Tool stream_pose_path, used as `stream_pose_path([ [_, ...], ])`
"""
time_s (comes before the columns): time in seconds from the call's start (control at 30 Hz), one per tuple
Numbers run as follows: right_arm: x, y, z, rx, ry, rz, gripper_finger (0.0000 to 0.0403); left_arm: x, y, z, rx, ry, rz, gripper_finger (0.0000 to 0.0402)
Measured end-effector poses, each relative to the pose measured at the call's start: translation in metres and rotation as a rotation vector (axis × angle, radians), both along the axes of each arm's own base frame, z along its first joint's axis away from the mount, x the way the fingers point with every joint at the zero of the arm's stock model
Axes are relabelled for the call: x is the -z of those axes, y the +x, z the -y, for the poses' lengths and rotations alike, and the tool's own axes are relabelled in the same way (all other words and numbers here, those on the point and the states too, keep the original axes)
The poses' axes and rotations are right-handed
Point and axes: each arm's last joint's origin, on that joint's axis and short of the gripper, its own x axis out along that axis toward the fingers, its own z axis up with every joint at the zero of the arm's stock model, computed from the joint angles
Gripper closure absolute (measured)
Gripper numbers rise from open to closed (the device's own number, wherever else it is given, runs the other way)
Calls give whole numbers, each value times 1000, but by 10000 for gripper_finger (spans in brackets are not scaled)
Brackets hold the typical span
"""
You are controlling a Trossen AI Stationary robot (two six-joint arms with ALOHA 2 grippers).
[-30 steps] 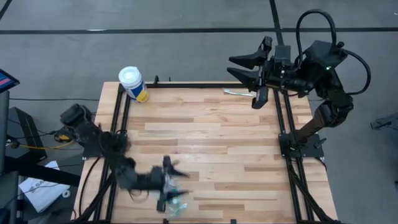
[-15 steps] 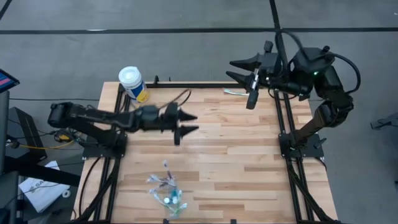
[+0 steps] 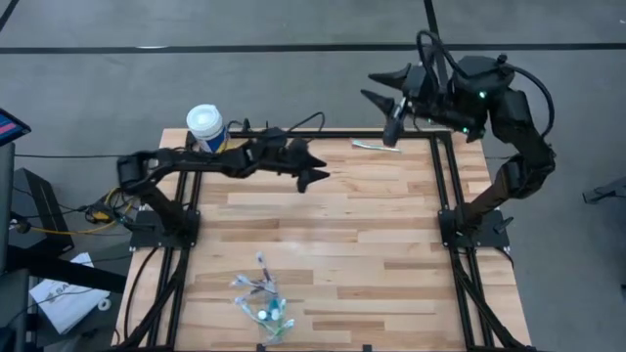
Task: Pick & Place toothbrushing station
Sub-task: Put the green toothbrush into the transparent organizer
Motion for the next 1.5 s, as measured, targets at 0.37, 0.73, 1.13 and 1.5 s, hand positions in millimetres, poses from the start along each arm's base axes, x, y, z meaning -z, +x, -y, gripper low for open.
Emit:
stream_pose_path([
  [0.37, 103, -6, 107, 264, 417, -596, 277, -47, 26, -28, -40, 101, 135, 179],
  [0.73, 253, -10, 219, 311, 696, -597, 273, -140, -72, -74, -225, 292, 345, 179],
  [1.13, 343, 21, 252, 245, 853, -713, 273, -157, -119, -95, -230, 321, 360, 179],
  [1.5, 368, 46, 271, 239, 910, -781, 274, -141, -104, -101, -168, 261, 324, 179],
])
